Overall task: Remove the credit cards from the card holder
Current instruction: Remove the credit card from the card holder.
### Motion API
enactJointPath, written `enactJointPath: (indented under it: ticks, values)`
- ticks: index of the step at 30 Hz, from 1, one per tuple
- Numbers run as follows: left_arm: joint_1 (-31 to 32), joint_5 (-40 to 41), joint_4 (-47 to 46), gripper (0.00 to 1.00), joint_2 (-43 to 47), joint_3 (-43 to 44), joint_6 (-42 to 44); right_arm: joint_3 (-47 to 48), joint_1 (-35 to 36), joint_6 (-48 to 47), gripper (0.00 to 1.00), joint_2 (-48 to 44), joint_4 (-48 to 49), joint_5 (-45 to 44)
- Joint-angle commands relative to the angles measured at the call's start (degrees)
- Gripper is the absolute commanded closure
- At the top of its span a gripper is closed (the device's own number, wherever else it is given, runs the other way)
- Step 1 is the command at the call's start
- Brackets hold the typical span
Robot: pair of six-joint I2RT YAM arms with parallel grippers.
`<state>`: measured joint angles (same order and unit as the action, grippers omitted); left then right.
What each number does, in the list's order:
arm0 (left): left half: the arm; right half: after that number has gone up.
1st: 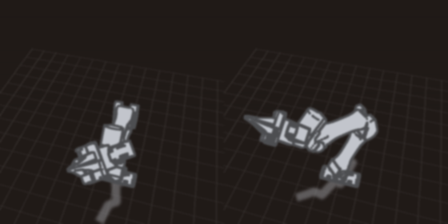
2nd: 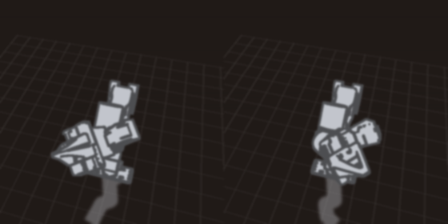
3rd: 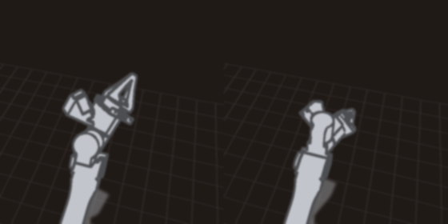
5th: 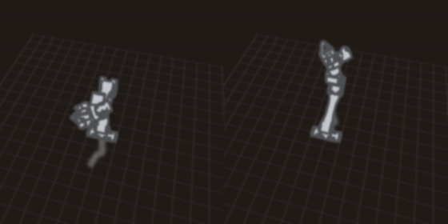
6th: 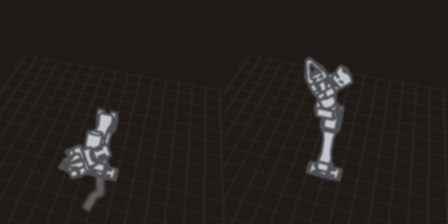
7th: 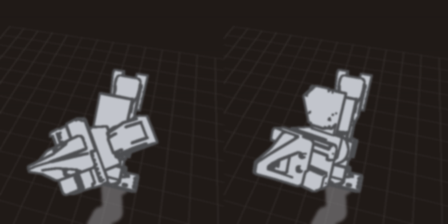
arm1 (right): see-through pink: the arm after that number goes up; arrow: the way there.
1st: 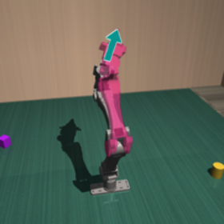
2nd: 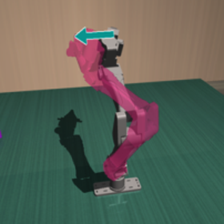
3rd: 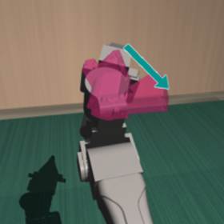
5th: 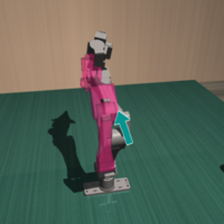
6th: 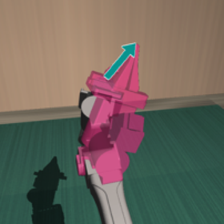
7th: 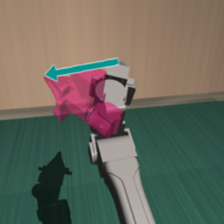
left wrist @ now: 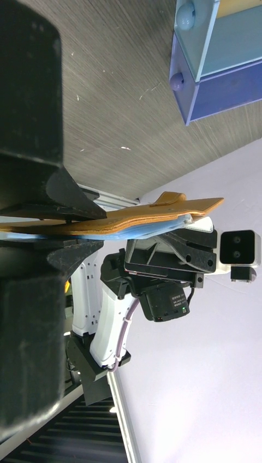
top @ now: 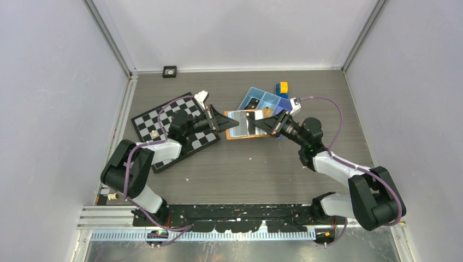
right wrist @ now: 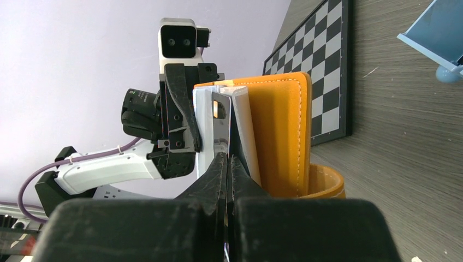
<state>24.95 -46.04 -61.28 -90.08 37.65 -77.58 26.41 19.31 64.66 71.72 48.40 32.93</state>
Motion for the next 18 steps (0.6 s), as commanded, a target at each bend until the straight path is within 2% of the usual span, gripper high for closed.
enactJointPath:
  ticks: [1,5,8,11,14,18]
  values:
    - [0.0,-0.6,-6.4,0.9,2.7,0.3,-0.5,-0.2,-0.4,0.1,1.0,-0.4,2.4,-1.0]
    - [0.0,-0.7,-6.4,1.0,2.7,0.3,-0.3,0.1,-0.3,0.8,0.99,0.3,3.2,0.5]
    - [0.0,-0.9,-6.7,1.0,2.7,0.3,-0.4,0.3,-0.3,2.5,0.79,2.2,6.6,2.2]
    - [0.0,-1.1,-7.1,1.0,3.0,0.4,-0.6,0.7,-0.2,4.3,0.63,4.4,8.8,3.6]
    - [0.0,-1.4,-7.8,1.0,3.1,0.5,-1.1,0.8,-0.1,6.2,0.59,6.6,12.2,4.7]
    - [0.0,-1.6,-8.8,1.0,2.7,0.6,-1.8,1.2,0.2,8.4,0.58,9.3,15.8,5.9]
